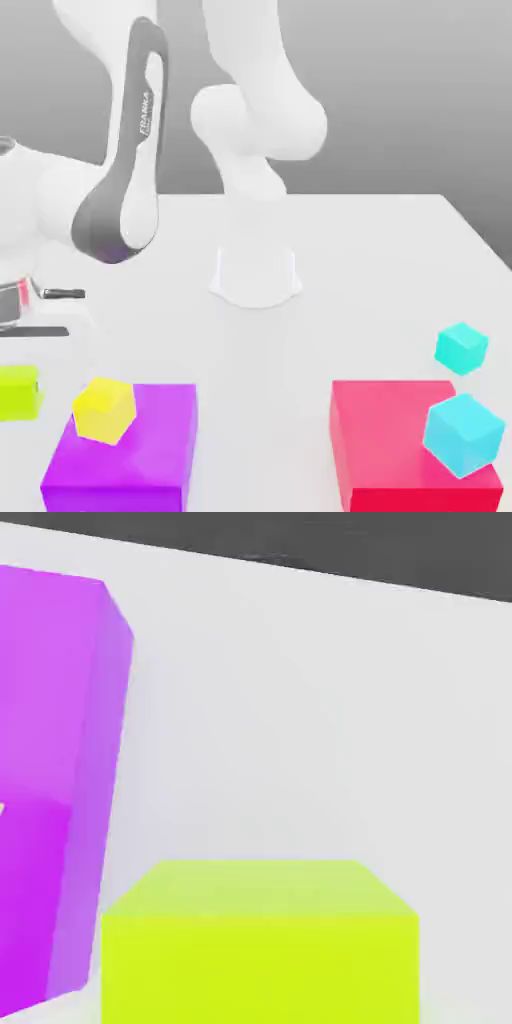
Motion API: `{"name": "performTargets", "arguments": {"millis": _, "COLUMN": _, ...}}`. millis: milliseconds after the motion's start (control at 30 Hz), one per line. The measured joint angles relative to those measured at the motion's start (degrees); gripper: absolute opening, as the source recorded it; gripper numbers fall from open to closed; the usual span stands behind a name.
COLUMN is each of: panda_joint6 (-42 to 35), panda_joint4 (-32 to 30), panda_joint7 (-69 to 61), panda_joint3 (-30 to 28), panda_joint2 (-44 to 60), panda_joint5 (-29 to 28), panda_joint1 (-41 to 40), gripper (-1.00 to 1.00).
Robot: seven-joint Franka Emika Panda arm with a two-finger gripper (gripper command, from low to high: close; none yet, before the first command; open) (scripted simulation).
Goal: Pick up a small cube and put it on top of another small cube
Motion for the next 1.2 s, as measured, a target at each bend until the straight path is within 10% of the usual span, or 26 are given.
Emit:
{"name": "performTargets", "arguments": {"millis": 433, "panda_joint6": -11.89, "panda_joint4": 8.89, "panda_joint7": -18.29, "panda_joint3": 4.09, "panda_joint2": 2.98, "panda_joint5": -32.33, "panda_joint1": 14.35, "gripper": -1.0}}
{"name": "performTargets", "arguments": {"millis": 1200, "panda_joint6": -37.03, "panda_joint4": 10.74, "panda_joint7": -10.31, "panda_joint3": 27.02, "panda_joint2": 2.22, "panda_joint5": -44.92, "panda_joint1": 48.34, "gripper": -1.0}}
